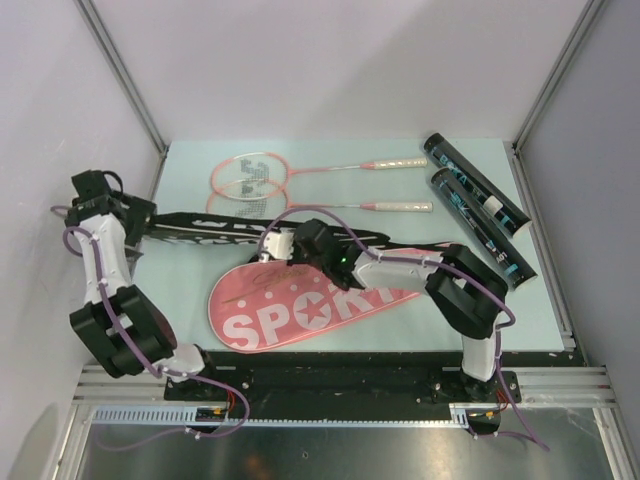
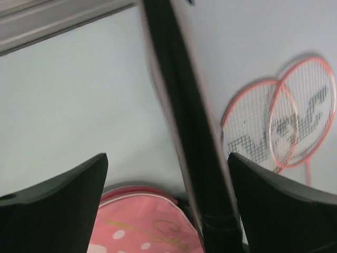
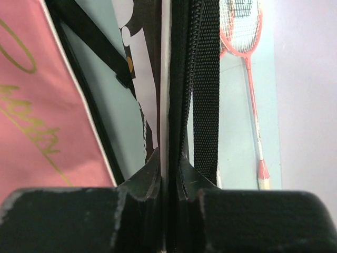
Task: Pack up the badminton gear
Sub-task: Zip the racket bag at the center of the board.
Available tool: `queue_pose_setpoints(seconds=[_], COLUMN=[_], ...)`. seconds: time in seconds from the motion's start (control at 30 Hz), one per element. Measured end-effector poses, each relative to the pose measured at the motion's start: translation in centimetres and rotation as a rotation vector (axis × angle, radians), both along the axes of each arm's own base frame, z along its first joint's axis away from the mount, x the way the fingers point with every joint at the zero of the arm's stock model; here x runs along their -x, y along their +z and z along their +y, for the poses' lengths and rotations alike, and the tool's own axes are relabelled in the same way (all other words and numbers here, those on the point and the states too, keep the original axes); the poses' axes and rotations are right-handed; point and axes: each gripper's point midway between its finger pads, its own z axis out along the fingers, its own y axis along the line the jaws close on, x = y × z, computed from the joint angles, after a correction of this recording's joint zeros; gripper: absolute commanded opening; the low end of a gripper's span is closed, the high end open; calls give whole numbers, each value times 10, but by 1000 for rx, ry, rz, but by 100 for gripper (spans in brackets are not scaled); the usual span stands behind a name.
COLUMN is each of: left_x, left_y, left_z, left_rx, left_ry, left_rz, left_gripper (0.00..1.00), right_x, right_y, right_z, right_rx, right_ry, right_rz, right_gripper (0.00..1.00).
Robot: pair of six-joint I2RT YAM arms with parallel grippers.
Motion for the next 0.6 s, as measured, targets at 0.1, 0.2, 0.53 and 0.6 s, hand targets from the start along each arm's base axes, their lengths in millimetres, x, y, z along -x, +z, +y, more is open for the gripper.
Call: queue_pose_setpoints(seconds=[0.1, 0.2, 0.53, 0.6], left_x=[-2, 9, 40, 33], left_y=[11, 32, 116, 101], left_z=[-29, -78, -182, -200], left_rx=[-36, -71, -132, -72], left_ry=[-155, -315, -723, -810], left_rz=[-43, -150, -567, -553], left_gripper=[100, 97, 95, 95], right_x=[-14, -25, -19, -20], right_y=[5, 12, 1, -5], right_z=[-15, -26, -33, -31], right_rx=[14, 38, 99, 118], right_ry=[24, 51, 92, 79], right_rz=[13, -4, -37, -67], right_gripper=[0, 1, 23, 24])
